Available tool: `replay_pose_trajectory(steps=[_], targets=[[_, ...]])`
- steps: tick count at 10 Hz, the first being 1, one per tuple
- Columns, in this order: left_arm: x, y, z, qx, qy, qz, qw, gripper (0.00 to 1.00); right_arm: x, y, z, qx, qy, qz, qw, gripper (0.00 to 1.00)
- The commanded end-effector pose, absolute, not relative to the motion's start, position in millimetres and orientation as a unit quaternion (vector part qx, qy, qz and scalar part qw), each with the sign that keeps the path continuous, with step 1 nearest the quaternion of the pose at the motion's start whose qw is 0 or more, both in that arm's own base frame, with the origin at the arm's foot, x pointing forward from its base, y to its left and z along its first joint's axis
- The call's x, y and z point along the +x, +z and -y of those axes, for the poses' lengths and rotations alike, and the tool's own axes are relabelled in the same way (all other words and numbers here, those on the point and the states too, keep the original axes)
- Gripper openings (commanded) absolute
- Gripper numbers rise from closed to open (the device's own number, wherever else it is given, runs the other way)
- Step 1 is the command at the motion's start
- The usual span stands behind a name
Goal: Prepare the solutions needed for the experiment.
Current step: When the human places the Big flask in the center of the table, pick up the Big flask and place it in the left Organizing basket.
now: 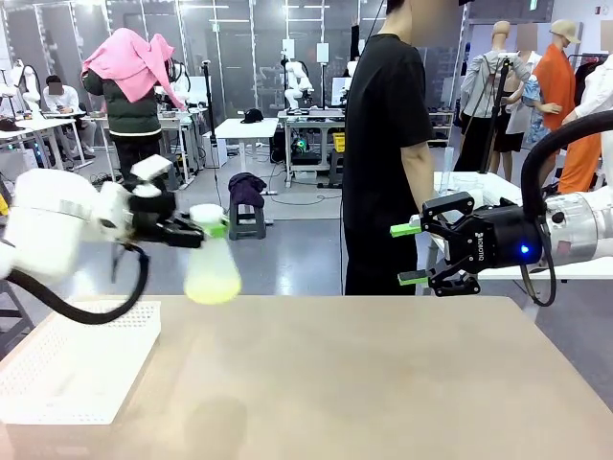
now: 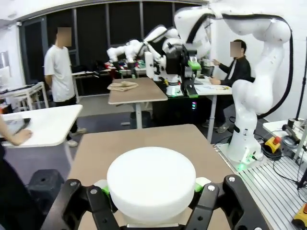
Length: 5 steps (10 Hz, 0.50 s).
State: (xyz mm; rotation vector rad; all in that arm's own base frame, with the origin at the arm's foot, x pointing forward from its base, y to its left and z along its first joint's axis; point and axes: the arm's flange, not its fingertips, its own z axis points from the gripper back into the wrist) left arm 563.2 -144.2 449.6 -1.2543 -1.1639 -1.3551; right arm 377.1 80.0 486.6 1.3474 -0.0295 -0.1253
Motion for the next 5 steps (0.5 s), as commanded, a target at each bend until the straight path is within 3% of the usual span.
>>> replay_pose_trajectory(steps=[1,5], targets=[[553,470,85,-0.501,-0.514,0.514,0.470,0.04,377,487,-81,0.629,-0.059,0.014,0.775,0.77],[532,473,-45,-0.450,-0.486,0.574,0.482,0.04,377,487,-81,0.629,-0.059,0.014,0.775,0.77]])
